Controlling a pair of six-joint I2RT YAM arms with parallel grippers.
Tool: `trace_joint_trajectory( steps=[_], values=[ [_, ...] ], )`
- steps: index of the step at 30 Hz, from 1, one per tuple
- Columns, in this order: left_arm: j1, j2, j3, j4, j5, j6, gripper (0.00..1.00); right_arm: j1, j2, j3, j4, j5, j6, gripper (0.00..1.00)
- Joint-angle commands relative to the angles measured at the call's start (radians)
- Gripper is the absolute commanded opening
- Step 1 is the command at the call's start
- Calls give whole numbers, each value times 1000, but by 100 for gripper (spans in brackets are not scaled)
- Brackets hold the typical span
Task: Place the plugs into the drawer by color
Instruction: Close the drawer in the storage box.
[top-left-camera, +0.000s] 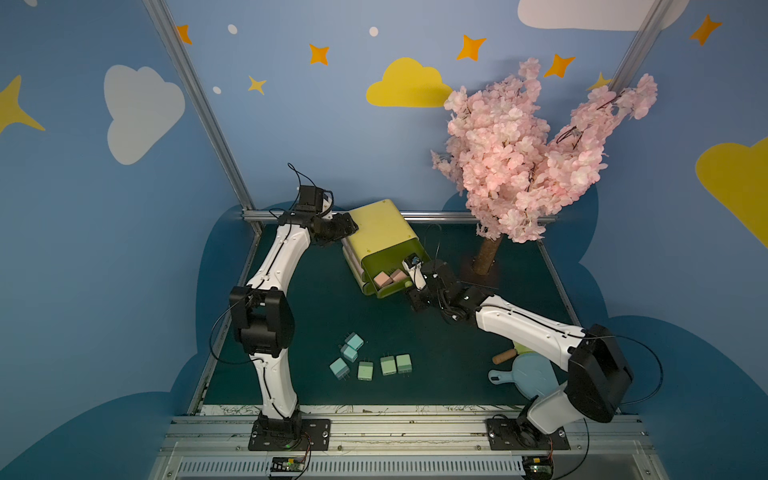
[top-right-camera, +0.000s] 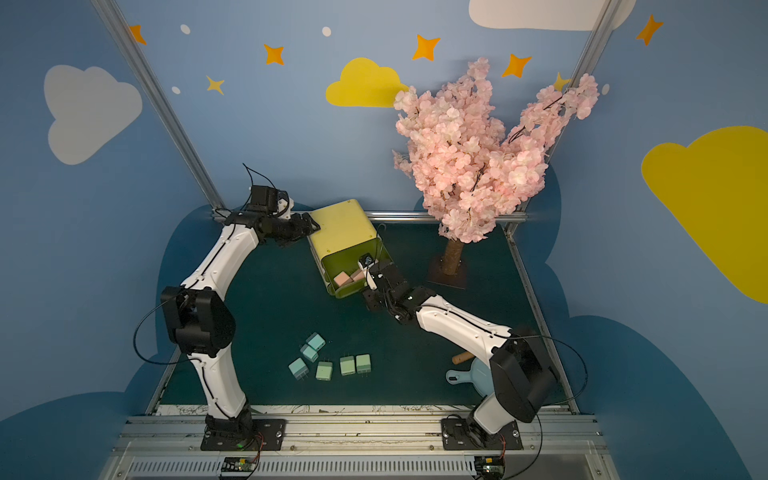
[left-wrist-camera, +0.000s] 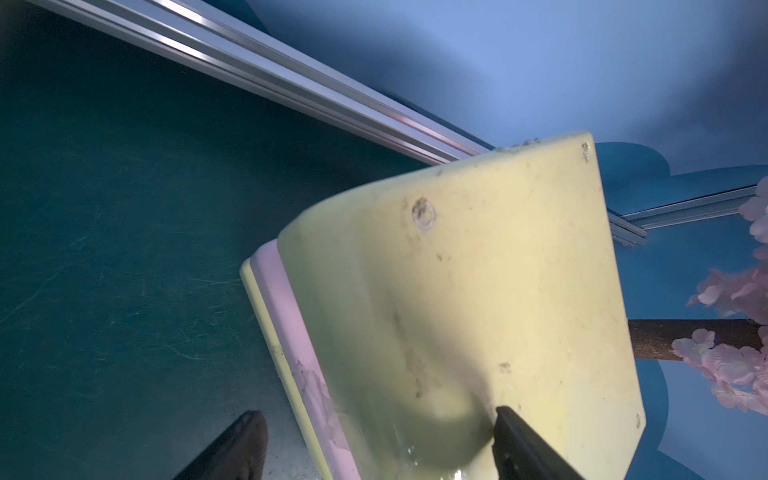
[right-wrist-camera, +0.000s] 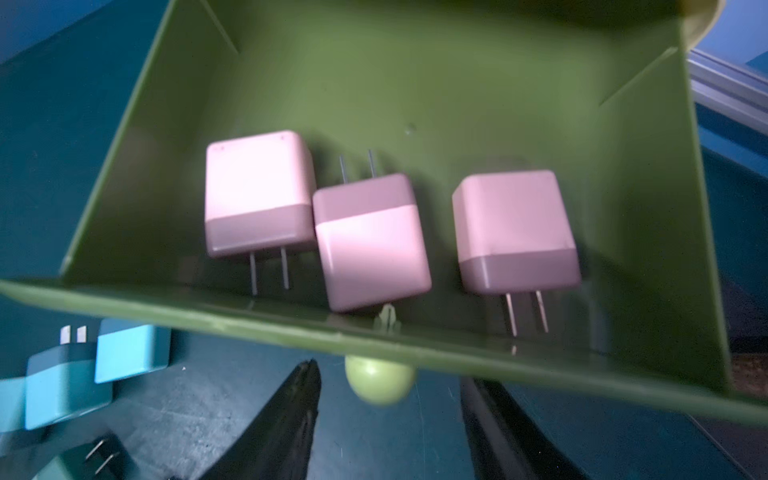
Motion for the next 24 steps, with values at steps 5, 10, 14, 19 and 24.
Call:
trace_joint_trajectory(
  steps=[5, 10, 14, 19, 24],
  values=[
    [-10, 52, -8, -79, -36, 38, 86, 4, 42, 81, 2, 11, -1, 58],
    [-13, 54, -7, -87, -36, 45, 86, 5, 69, 121, 10, 19, 5, 56],
    [-15, 51, -7, -90, -37, 48, 86, 9, 88, 159, 15, 18, 13, 55],
    [-25, 50, -9, -90, -38, 50, 86, 14, 107, 167, 71, 26, 27, 55],
    [-32, 53, -10, -91, -37, 50, 86, 25, 133, 137, 217, 52, 33, 55]
  ],
)
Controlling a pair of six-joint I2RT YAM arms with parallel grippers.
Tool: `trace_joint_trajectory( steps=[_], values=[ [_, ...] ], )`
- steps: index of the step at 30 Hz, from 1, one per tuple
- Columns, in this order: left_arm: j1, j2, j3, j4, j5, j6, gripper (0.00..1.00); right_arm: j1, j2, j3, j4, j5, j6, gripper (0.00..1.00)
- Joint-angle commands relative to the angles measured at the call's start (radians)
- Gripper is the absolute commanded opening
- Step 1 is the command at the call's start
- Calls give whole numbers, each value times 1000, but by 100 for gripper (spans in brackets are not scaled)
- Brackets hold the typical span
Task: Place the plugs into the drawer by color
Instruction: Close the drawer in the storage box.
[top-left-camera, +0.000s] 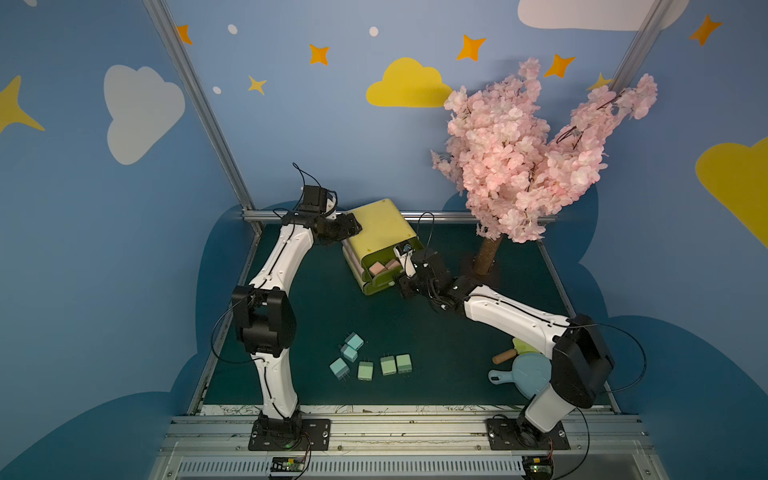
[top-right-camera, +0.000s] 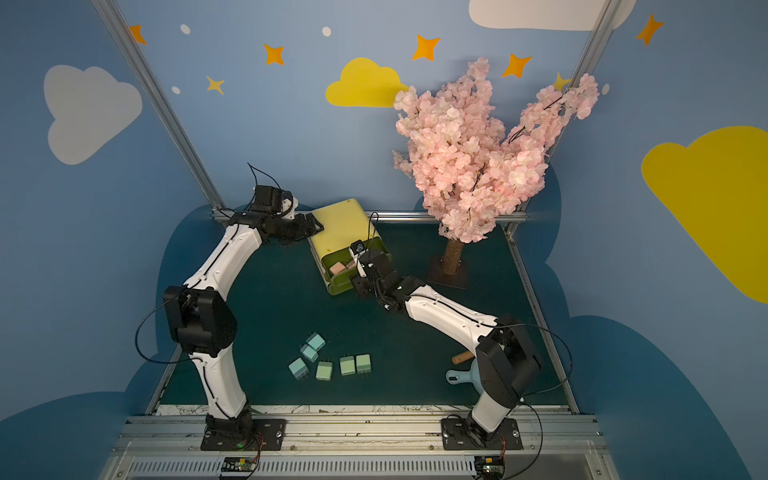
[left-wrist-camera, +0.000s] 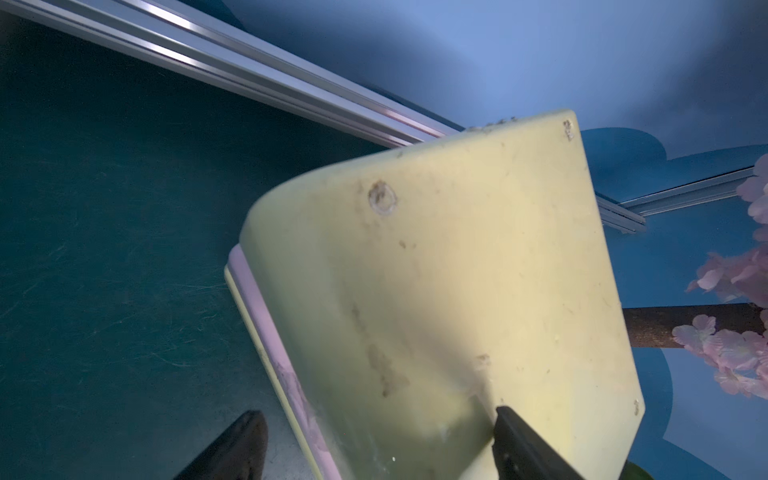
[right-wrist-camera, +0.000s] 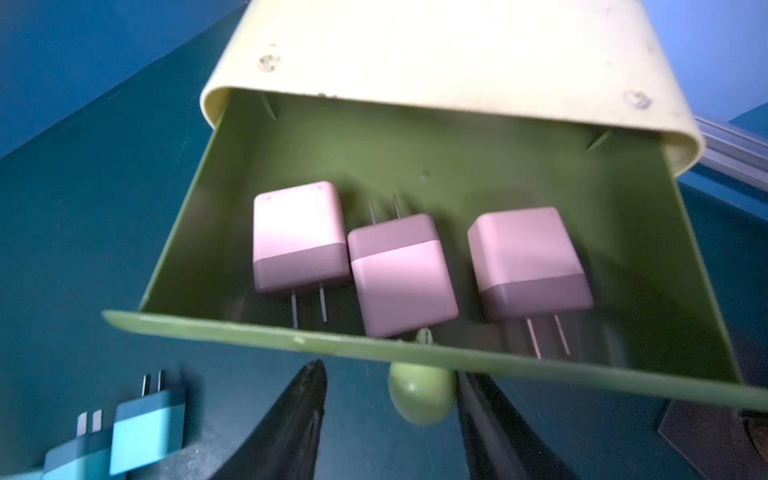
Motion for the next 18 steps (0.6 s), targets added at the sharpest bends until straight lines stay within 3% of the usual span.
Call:
trace_joint_trajectory(
  steps=[1, 8, 18],
  values=[
    [-6, 49, -15, -99, -36, 31, 86, 10, 31, -2, 180, 21, 10, 55],
    [-6, 45, -16, -101, -36, 30, 86, 24, 136, 92, 215, 35, 17, 55],
    [-7, 36, -16, -101, -36, 24, 87, 30, 207, 94, 348, 82, 31, 55]
  ],
)
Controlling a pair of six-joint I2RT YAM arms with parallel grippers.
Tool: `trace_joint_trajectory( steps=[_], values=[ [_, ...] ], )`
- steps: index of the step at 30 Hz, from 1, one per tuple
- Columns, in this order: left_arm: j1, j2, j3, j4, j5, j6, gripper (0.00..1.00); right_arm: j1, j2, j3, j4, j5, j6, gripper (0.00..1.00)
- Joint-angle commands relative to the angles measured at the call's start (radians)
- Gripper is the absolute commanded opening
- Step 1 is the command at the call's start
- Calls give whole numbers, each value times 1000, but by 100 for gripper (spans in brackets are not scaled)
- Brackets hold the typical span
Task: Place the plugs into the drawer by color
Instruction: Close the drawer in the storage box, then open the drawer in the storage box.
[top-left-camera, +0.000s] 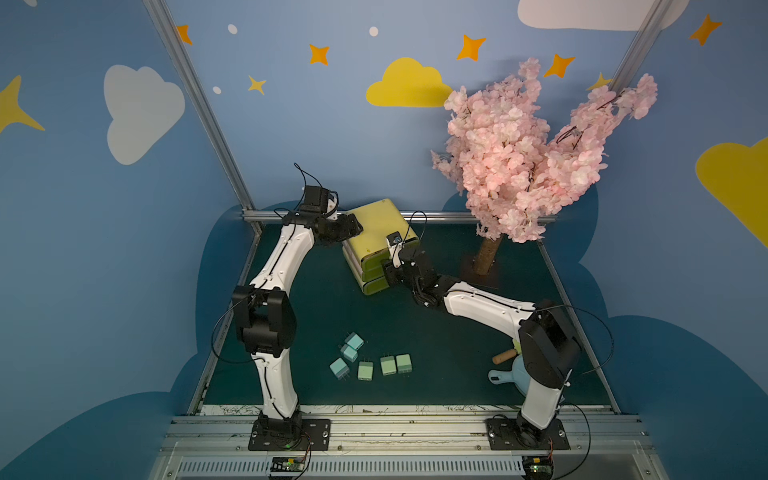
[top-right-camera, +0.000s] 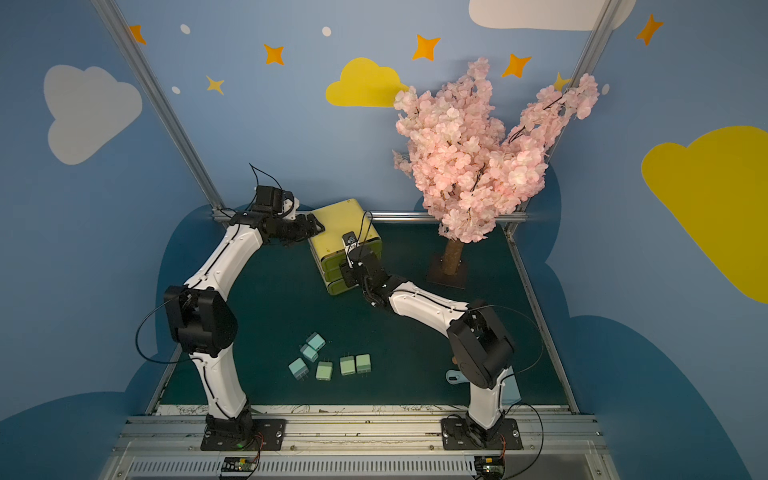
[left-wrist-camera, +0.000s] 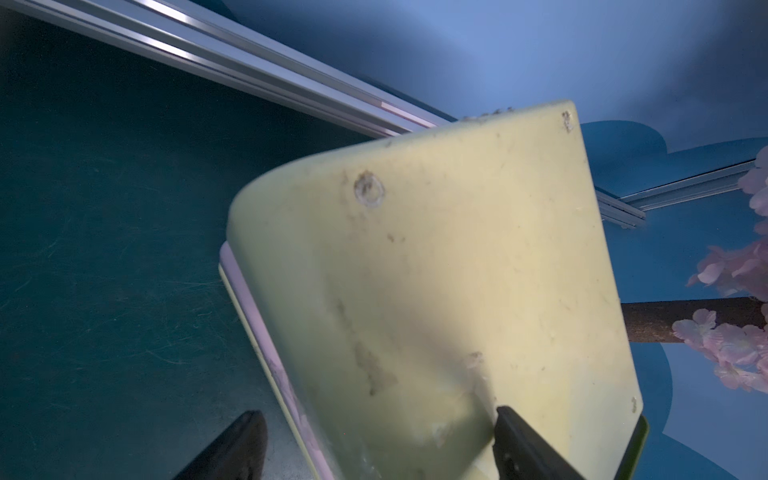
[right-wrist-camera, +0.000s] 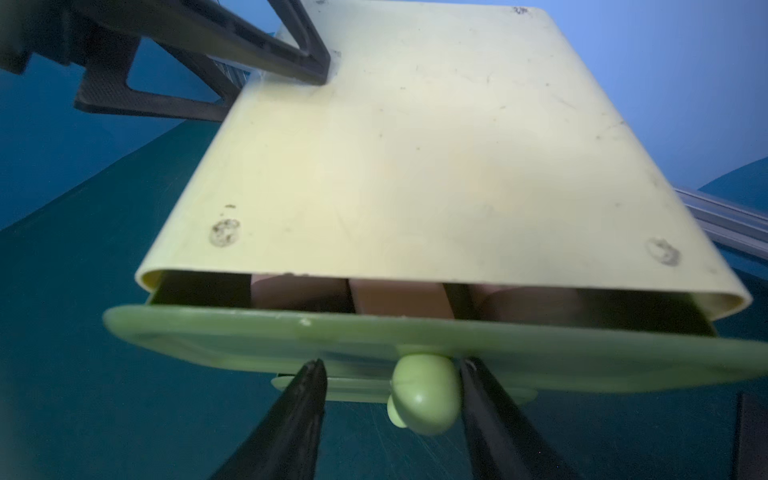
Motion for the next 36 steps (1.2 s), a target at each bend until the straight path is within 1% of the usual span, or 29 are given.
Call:
trace_joint_trajectory(
  steps=[1, 9, 11, 13, 15, 17, 19, 22, 26, 29, 32, 34, 36],
  values=[
    [-5, 35, -16, -94, -38, 21, 87, 16, 32, 17, 90, -10, 19, 55],
    [-2, 3, -13, -91, -38, 18, 87, 15, 48, 6, 137, -19, 29, 55],
    [4, -9, -8, -88, -37, 6, 87, 21, 8, -41, 156, -31, 46, 55],
    [10, -27, 2, -80, -28, -12, 88, 37, -58, -125, 173, -40, 78, 56],
    [15, -45, 12, -66, -16, -33, 88, 43, -122, -221, 184, -48, 158, 56],
    [18, -53, 23, -48, -2, -57, 89, 42, -183, -330, 216, -69, 266, 56],
    [18, -48, 43, -42, 3, -70, 89, 34, -215, -408, 255, -90, 366, 56],
    [18, -18, 77, -42, 24, -91, 89, 9, -215, -474, 328, -152, 504, 56],
    [17, 23, 118, -44, 65, -107, 88, -43, -186, -510, 391, -243, 665, 55],
    [17, 45, 136, -27, 78, -116, 87, -81, -153, -537, 488, -296, 755, 53],
    [16, 77, 160, -18, 112, -125, 81, -121, -99, -526, 566, -367, 835, 50],
    [16, 92, 166, -18, 125, -130, 76, -146, -58, -513, 629, -442, 848, 49],
    [17, 100, 165, -18, 130, -131, 72, -164, -10, -507, 733, -492, 861, 48]
  ],
)
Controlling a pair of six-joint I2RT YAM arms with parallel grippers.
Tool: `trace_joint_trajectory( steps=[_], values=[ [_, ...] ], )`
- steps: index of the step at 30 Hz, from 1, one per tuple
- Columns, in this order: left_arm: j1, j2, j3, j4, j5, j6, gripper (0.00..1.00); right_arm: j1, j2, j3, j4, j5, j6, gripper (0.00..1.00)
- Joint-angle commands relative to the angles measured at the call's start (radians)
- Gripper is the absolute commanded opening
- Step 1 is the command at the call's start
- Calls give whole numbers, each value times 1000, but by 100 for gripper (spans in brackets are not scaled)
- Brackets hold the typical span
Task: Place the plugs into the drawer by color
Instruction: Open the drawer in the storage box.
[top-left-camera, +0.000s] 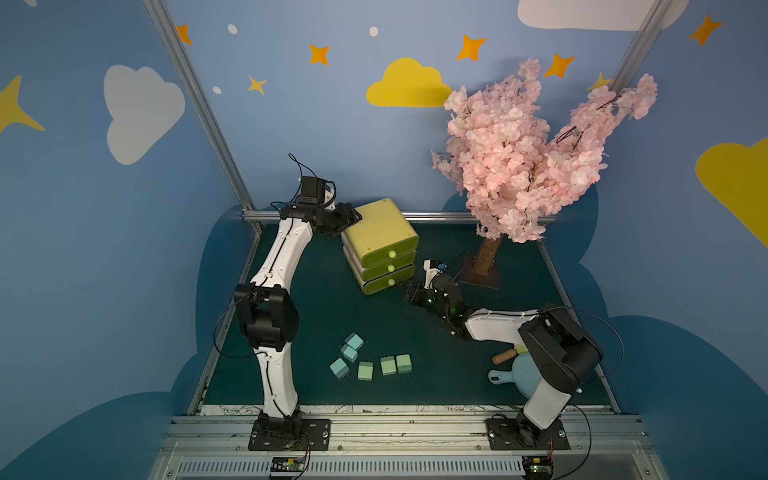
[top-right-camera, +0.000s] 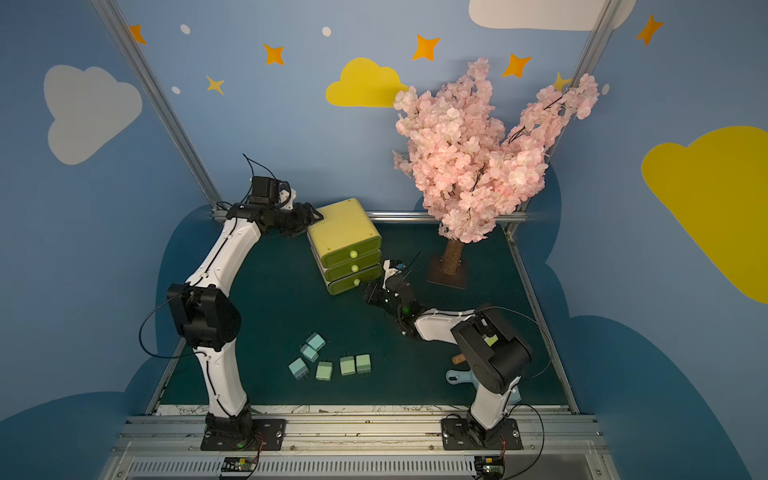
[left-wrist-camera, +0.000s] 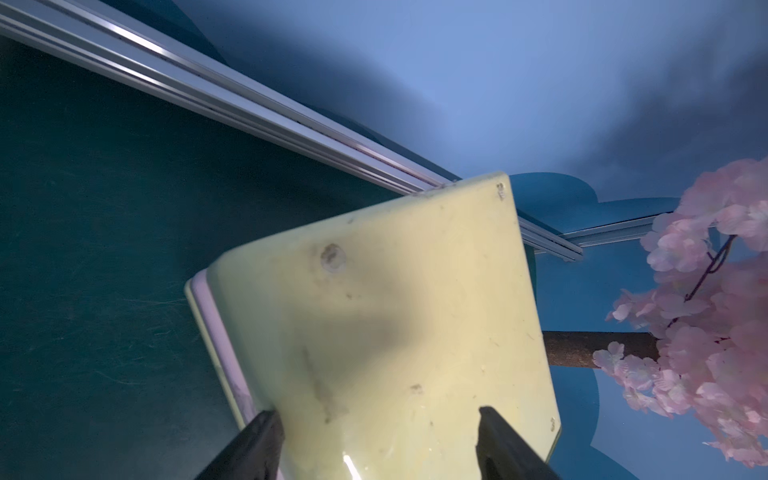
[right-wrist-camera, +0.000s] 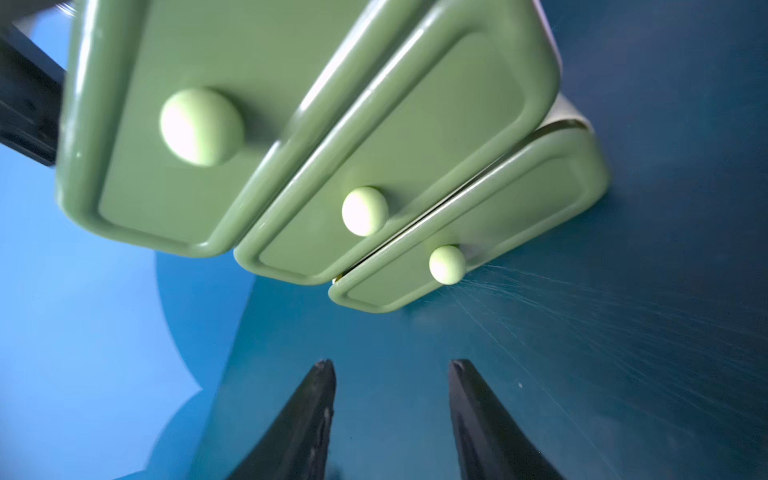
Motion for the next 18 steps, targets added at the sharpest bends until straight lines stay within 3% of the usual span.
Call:
trace_joint_trajectory(
  steps=[1, 18],
  values=[
    [0, 33, 12, -3, 45, -9, 71, -25, 80, 20, 244, -130, 81, 48],
    [12, 24, -43, 0, 30, 1, 68, -74, 212, 151, 284, -170, 134, 47]
  ],
)
